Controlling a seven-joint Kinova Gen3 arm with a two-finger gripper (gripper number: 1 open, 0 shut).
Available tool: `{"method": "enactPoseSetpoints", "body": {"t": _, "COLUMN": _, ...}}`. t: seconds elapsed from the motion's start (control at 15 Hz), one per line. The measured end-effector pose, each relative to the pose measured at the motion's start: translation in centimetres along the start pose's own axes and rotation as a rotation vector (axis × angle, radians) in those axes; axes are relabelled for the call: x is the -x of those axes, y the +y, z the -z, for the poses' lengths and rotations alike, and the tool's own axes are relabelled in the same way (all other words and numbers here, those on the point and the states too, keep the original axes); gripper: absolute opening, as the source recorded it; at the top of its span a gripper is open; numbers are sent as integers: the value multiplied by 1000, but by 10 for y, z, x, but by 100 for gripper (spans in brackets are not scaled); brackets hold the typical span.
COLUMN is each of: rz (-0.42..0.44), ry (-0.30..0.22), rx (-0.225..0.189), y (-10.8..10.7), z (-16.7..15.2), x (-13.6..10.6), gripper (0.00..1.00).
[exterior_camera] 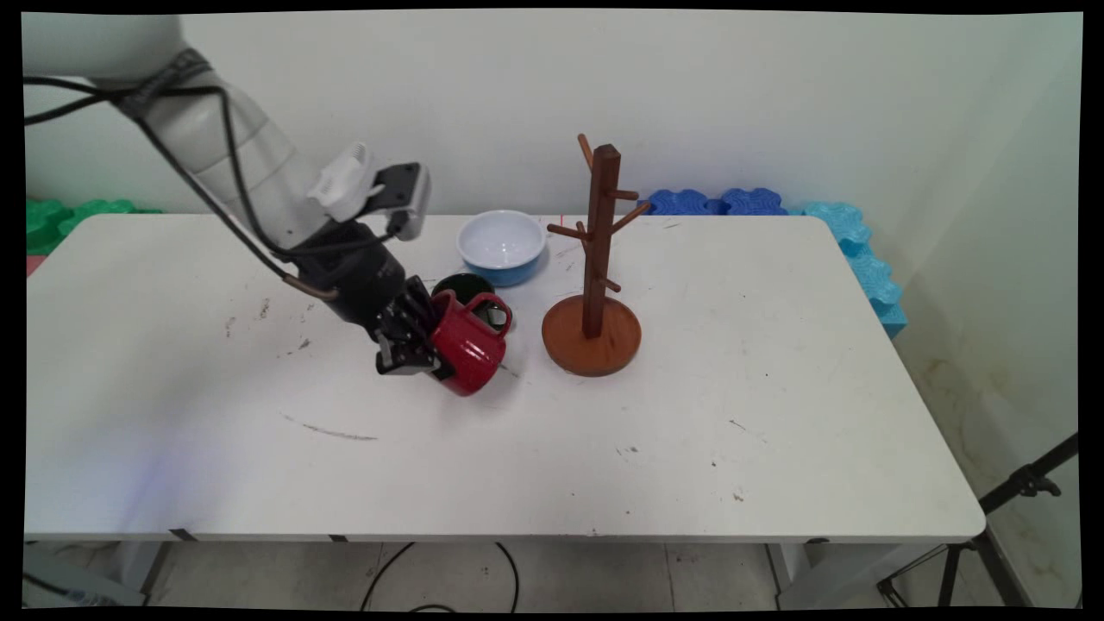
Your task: Place the picked object on the table
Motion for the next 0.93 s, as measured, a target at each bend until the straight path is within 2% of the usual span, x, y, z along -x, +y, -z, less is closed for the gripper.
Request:
{"method": "enactPoseSetpoints", "body": {"t": 0.27, "rz": -9, "ry": -102, "rx": -17, "y": -8, "z": -12, "x": -17, "gripper": 0}}
{"method": "enactPoseSetpoints", "body": {"t": 0.47, "rz": 0, "ry": -160, "rx": -24, "y": -10, "z": -20, "x": -27, "gripper": 0}}
{"method": "enactPoseSetpoints", "body": {"t": 0.93, "rz": 9, "ry": -231, "rx": -35, "y": -13, "z": -36, "x": -42, "gripper": 0}}
